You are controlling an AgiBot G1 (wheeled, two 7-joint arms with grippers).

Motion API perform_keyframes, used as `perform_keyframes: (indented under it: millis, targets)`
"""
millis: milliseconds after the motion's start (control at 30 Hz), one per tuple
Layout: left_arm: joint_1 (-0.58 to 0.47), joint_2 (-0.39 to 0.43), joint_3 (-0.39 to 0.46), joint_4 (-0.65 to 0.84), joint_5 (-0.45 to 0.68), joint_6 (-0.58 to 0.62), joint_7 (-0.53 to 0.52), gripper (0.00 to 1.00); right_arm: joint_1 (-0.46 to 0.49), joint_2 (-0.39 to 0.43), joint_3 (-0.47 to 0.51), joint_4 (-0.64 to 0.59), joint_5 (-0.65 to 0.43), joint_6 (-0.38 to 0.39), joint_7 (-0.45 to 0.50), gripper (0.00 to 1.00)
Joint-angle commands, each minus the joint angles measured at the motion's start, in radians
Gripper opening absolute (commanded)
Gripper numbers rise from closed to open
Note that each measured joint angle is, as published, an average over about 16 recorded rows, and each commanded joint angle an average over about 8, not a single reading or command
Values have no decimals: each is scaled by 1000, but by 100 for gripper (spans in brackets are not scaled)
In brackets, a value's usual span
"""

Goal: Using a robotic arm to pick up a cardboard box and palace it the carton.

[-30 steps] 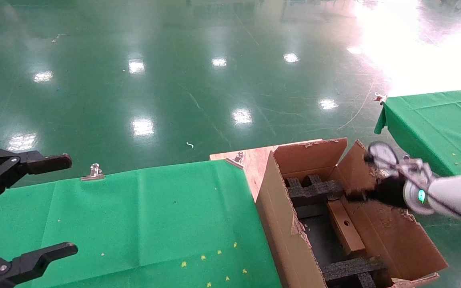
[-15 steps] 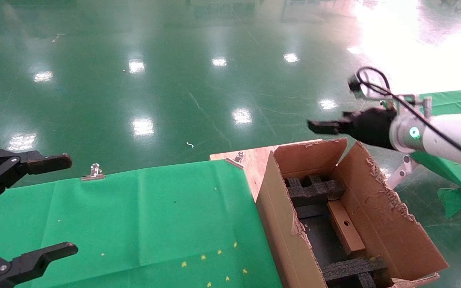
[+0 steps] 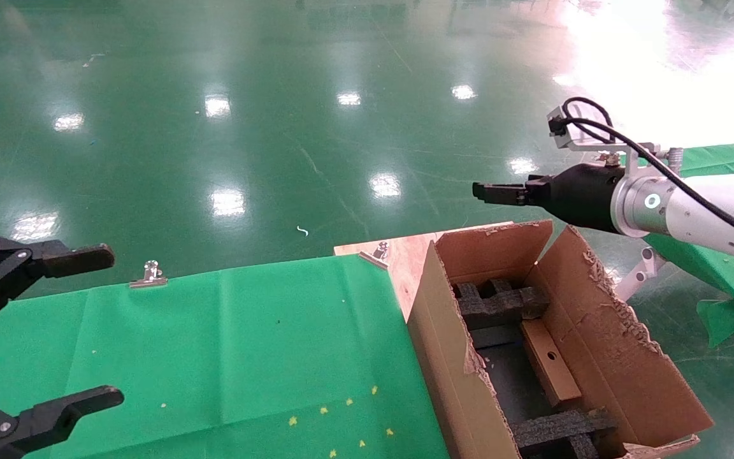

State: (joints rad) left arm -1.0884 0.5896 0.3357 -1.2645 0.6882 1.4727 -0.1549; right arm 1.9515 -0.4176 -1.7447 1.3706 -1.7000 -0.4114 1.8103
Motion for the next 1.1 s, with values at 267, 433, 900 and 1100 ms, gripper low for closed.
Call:
perform_keyframes:
  millis: [267,433,900,1100]
  targets:
    - [0,0,0,0,0,0,0,100,-67,-13,103,-7,57,-79,-114,100]
    - [0,0,0,0,0,0,0,100,-141,-30,228,-14,140,-170,-252,100]
    - [0,0,0,0,0,0,0,100,-345,-75,571,-34,370,-424,-632,100]
    - [0,0,1,0,0,0,0,100,-433,-95,720,-43,470,-534,-797,100]
